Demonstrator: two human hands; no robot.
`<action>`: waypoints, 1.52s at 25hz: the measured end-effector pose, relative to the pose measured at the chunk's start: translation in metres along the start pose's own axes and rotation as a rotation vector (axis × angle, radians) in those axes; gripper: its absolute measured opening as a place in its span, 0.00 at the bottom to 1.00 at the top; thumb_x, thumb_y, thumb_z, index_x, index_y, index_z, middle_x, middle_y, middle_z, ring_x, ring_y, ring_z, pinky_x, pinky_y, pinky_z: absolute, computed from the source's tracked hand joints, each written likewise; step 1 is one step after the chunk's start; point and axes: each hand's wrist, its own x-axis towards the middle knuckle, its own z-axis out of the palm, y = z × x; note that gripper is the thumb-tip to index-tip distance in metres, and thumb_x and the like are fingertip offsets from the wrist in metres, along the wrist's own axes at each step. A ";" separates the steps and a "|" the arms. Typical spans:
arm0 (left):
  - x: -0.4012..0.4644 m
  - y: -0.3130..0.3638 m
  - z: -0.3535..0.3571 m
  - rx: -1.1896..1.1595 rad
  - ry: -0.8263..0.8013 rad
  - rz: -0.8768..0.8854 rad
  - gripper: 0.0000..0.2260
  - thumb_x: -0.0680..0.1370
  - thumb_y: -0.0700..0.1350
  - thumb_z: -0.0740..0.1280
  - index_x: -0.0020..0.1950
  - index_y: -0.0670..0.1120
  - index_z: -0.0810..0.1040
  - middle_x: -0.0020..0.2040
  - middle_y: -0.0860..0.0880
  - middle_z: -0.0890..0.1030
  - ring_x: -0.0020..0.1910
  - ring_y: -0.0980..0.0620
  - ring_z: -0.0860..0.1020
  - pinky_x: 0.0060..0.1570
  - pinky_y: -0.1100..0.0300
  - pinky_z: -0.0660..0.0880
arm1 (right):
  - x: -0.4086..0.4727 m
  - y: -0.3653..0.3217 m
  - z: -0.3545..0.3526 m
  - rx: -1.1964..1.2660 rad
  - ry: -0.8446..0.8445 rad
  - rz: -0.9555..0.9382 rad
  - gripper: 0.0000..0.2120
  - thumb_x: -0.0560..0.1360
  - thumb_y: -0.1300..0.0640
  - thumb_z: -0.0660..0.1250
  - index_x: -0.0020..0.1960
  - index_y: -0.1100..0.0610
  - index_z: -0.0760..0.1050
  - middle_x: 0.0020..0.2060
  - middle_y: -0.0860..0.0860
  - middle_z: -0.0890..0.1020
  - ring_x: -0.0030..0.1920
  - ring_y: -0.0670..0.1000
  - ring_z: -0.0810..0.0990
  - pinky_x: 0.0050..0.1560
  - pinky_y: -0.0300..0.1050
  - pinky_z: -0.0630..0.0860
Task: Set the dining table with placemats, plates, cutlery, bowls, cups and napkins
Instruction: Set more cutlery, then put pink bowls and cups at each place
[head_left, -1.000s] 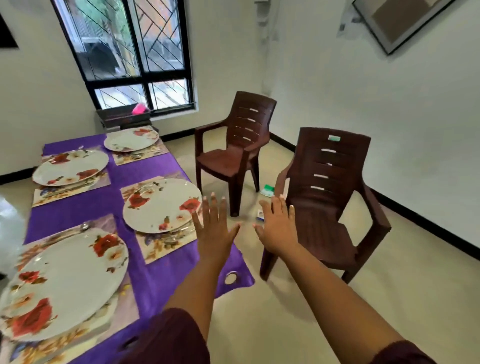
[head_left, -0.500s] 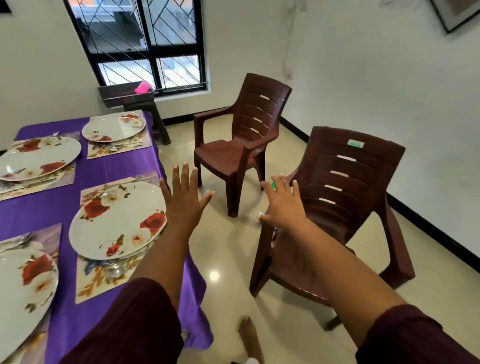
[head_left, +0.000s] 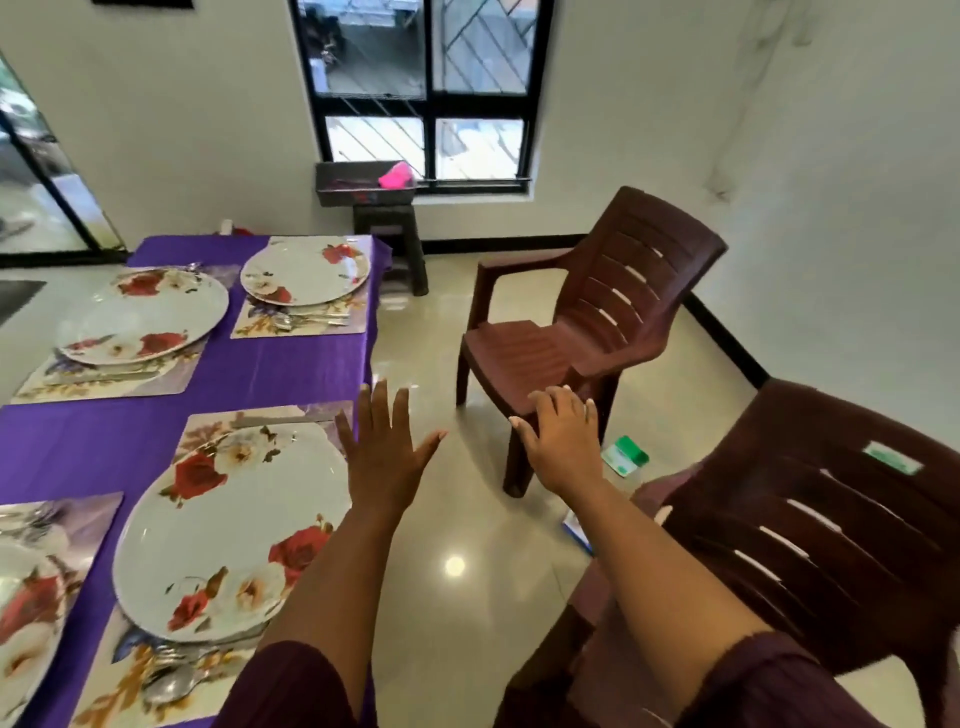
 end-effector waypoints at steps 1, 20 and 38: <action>0.001 -0.002 0.002 -0.010 -0.002 -0.028 0.36 0.77 0.70 0.48 0.76 0.47 0.62 0.79 0.43 0.56 0.78 0.43 0.49 0.72 0.39 0.43 | 0.008 -0.001 0.007 0.013 0.002 -0.001 0.23 0.80 0.41 0.54 0.69 0.53 0.68 0.69 0.53 0.69 0.74 0.55 0.60 0.74 0.59 0.51; 0.259 -0.045 0.047 0.101 0.041 -0.371 0.41 0.75 0.72 0.39 0.72 0.45 0.67 0.74 0.43 0.65 0.75 0.44 0.58 0.73 0.41 0.46 | 0.350 -0.017 0.104 0.123 -0.132 -0.277 0.22 0.80 0.41 0.56 0.68 0.52 0.69 0.65 0.53 0.72 0.68 0.55 0.67 0.73 0.60 0.56; 0.598 -0.080 0.152 -0.006 0.204 -0.295 0.09 0.79 0.44 0.66 0.56 0.42 0.80 0.47 0.42 0.83 0.49 0.40 0.80 0.62 0.41 0.67 | 0.673 -0.045 0.168 0.194 -0.243 -0.219 0.16 0.73 0.60 0.62 0.60 0.52 0.73 0.54 0.49 0.76 0.55 0.53 0.75 0.61 0.50 0.67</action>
